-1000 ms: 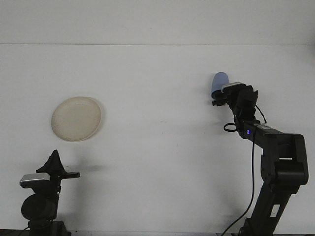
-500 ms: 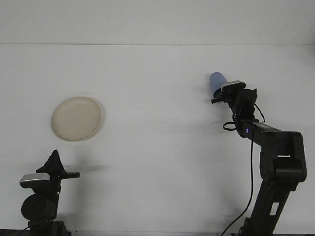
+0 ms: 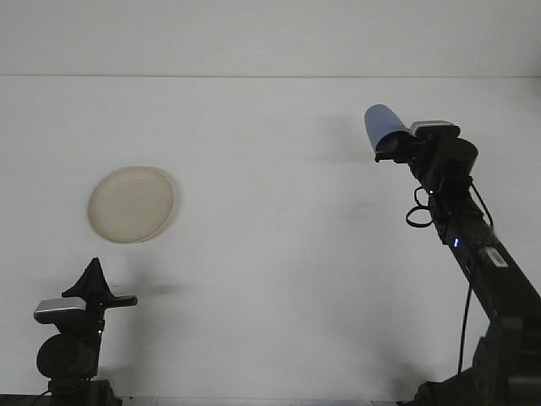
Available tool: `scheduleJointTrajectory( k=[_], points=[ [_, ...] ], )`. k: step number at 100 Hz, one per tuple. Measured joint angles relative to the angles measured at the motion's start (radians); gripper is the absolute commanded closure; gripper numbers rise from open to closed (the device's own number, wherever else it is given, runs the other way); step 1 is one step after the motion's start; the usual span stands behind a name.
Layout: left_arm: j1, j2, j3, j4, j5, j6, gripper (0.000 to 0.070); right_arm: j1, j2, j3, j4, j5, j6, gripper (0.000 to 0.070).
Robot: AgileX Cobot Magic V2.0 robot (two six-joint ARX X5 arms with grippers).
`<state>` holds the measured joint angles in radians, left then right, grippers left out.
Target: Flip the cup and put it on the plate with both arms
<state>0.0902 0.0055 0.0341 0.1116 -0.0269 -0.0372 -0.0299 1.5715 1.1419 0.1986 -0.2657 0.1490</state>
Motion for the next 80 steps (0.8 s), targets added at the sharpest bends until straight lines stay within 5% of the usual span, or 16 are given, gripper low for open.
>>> scheduleJointTrajectory(
  k=[17, 36, 55, 80],
  points=[
    [0.000, 0.000, 0.000, 0.000, 0.000, 0.000, 0.0688, 0.022, -0.210, 0.000, -0.202, -0.148, 0.068, 0.0700],
    [0.000, 0.000, 0.000, 0.000, 0.000, 0.000, 0.0688, 0.139, -0.365, 0.024, -0.452, -0.211, 0.068, 0.0700],
    [0.000, 0.000, 0.000, 0.000, 0.000, 0.000, 0.0688, 0.328, -0.346, 0.117, -0.780, -0.192, -0.007, 0.0700],
    [0.000, 0.000, 0.000, 0.000, 0.000, 0.000, 0.0688, 0.601, -0.178, 0.318, -1.178, -0.048, -0.132, 0.0700]
  ],
)
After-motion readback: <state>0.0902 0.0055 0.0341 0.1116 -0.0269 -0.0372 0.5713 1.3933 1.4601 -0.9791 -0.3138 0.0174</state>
